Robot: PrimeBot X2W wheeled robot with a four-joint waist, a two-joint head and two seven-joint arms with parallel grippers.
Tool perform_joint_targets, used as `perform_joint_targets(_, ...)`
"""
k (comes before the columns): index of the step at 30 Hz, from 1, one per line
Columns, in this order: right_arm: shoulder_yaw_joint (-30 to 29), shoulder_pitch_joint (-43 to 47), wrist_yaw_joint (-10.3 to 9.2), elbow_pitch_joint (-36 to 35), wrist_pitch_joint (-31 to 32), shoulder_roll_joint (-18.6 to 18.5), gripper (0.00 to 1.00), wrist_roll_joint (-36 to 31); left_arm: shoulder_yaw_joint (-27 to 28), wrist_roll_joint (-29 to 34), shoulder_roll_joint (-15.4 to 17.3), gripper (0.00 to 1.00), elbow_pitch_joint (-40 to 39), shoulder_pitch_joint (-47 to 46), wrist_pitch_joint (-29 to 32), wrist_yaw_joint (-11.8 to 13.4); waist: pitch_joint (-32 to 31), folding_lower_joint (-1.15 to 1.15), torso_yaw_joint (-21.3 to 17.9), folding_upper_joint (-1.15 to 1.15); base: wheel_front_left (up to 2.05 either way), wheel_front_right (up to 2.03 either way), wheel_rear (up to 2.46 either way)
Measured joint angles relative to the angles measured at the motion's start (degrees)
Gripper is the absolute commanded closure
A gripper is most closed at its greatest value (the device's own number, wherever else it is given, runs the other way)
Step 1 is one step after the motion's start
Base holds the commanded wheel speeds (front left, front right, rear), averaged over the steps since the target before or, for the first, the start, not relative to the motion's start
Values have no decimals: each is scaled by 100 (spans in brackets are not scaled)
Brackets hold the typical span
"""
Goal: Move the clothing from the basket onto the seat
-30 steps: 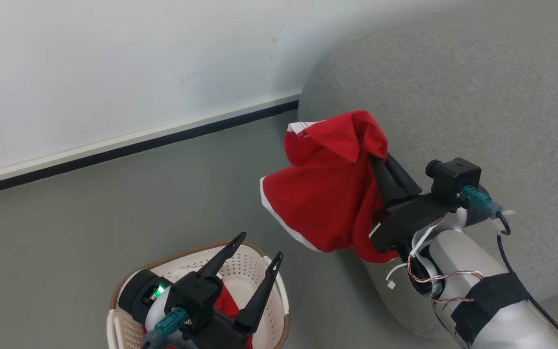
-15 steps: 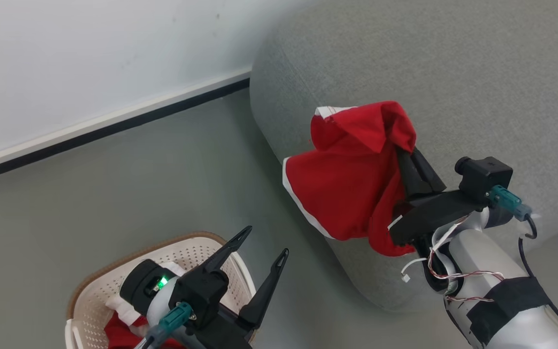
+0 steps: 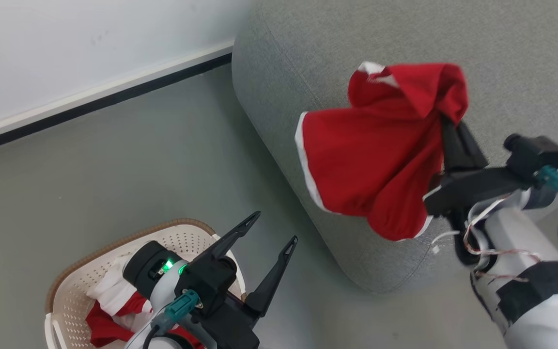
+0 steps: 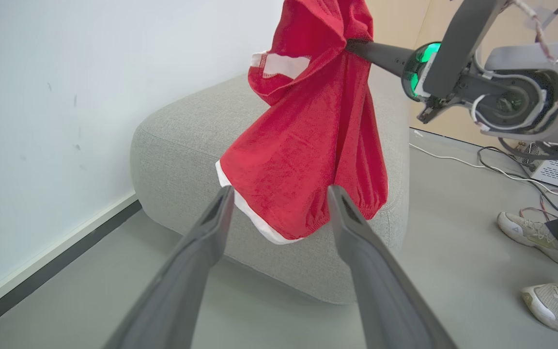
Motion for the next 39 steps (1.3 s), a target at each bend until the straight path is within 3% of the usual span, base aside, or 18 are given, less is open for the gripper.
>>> perform_joint_targets(16, -808, -1269, -16, 465, -26, -569, 100, 0, -63, 52, 123, 0, -242, -297, 175, -58, 432, 0, 267, 0, 0, 0, 0)
perform_joint_targets(31, -1324, -2228, 10, 940, -44, -1336, 100, -113, -101, 99, 205, 0, -536, -621, 309, -152, 1031, 1, 640, 0, 0, 0, 0)
perform_joint_targets(39, -1404, -2338, 19, 1296, -44, -1413, 100, -131, -83, 183, 297, 0, -641, -754, 372, -154, 1383, 1, 757, 0, 0, 0, 0)
